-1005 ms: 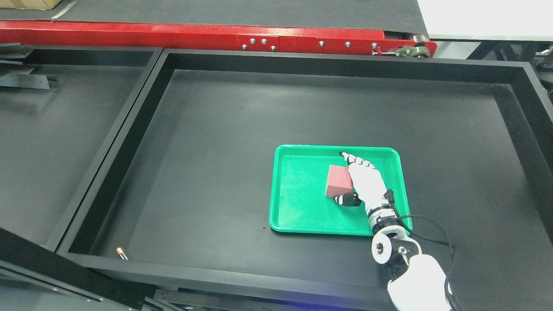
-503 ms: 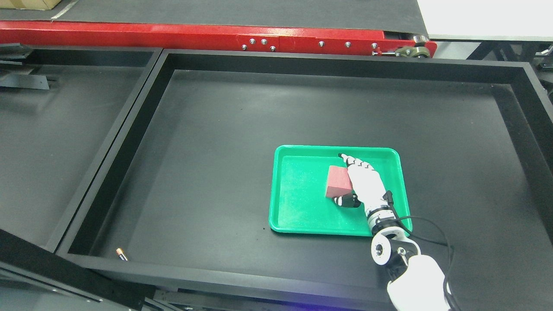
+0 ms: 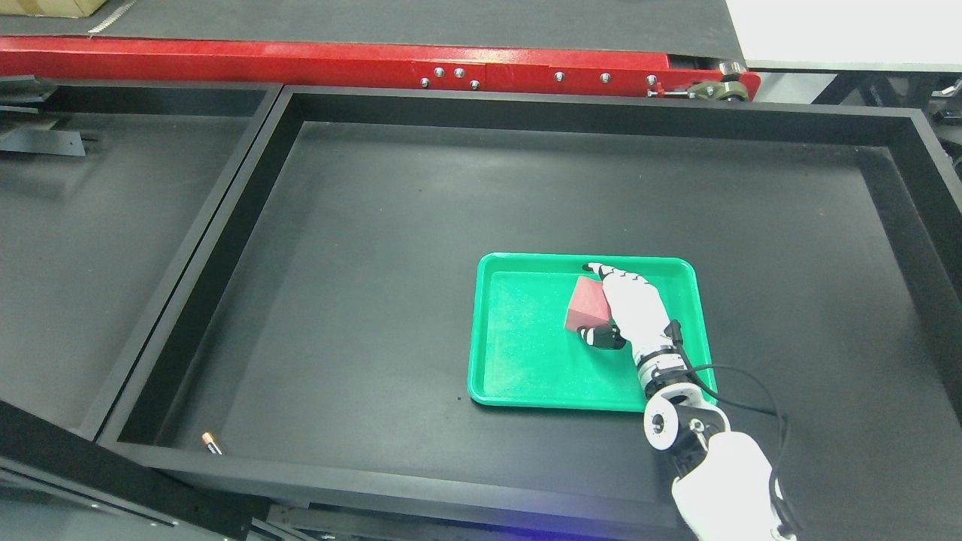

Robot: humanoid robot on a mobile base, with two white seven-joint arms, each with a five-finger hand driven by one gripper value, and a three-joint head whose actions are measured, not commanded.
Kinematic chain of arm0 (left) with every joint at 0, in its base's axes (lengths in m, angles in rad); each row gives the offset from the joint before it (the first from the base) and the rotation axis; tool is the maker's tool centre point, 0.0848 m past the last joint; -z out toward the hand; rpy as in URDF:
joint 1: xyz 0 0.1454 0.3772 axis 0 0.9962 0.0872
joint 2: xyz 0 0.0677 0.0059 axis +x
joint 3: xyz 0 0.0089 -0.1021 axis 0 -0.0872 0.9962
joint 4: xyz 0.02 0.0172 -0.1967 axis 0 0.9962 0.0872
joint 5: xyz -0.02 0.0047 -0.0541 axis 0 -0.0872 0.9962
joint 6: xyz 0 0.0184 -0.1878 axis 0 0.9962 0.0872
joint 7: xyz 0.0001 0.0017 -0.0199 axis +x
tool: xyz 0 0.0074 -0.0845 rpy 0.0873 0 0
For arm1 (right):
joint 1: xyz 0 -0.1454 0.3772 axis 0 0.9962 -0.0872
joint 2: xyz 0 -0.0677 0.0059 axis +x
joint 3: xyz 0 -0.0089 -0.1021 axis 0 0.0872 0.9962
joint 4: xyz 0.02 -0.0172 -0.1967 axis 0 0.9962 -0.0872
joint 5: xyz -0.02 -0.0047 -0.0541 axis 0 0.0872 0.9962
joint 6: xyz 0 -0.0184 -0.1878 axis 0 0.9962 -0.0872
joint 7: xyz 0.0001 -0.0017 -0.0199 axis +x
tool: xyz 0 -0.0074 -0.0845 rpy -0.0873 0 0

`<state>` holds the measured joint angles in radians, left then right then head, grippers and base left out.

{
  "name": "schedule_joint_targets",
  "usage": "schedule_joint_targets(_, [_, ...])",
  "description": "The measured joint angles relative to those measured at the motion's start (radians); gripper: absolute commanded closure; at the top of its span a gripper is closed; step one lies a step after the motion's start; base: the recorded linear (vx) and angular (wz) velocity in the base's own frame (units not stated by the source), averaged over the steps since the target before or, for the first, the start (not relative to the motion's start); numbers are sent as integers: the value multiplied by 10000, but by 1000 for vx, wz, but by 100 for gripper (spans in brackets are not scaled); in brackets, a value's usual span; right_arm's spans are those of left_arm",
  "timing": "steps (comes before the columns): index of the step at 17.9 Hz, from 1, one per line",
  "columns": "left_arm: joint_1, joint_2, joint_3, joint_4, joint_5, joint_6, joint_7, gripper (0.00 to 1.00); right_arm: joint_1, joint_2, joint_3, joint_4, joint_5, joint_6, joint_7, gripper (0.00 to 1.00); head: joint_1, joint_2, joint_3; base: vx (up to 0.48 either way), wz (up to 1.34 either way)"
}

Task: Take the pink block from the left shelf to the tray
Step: 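Close the right hand fingers around the pink cube and lift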

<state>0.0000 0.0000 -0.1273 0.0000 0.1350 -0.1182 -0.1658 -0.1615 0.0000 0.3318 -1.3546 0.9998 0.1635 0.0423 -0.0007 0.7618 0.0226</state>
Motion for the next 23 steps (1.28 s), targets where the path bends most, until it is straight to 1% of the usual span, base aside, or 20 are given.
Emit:
schedule_joint_targets(1, [0,0,0,0,0,0,0,0,-18,0,12,16,-1,-4,-1,40,0,0,0,0,0])
schedule_joint_targets(2, [0,0,0,0,0,0,0,0,-23,0,28,35,-2,-17,-3,49,0,0,0,0,0])
schedule_joint_targets(7, [0,0,0,0,0,0,0,0,-45,0,76,155,-14,-347,-12,95,0,0,0,0,0])
schedule_joint_targets(10, [0,0,0,0,0,0,0,0,-49,0,90,214,-18,-620,-69,97,0,0,0,0,0])
schedule_joint_targets(13, [0,0,0,0,0,0,0,0,-49,0,90,250,-18,-766,-531,97,0,0,0,0,0])
schedule_joint_targets(16, [0,0,0,0,0,0,0,0,-1,0,69,247,-20,-1008,-1302,97,0,0,0,0,0])
schedule_joint_targets(20, [0,0,0,0,0,0,0,0,278,0,-45,56,-23,-1902,-2290,97,0,0,0,0,0])
schedule_joint_targets(23, [0,0,0,0,0,0,0,0,556,-63,-141,-186,-25,-2300,-3084,97,0,0,0,0,0])
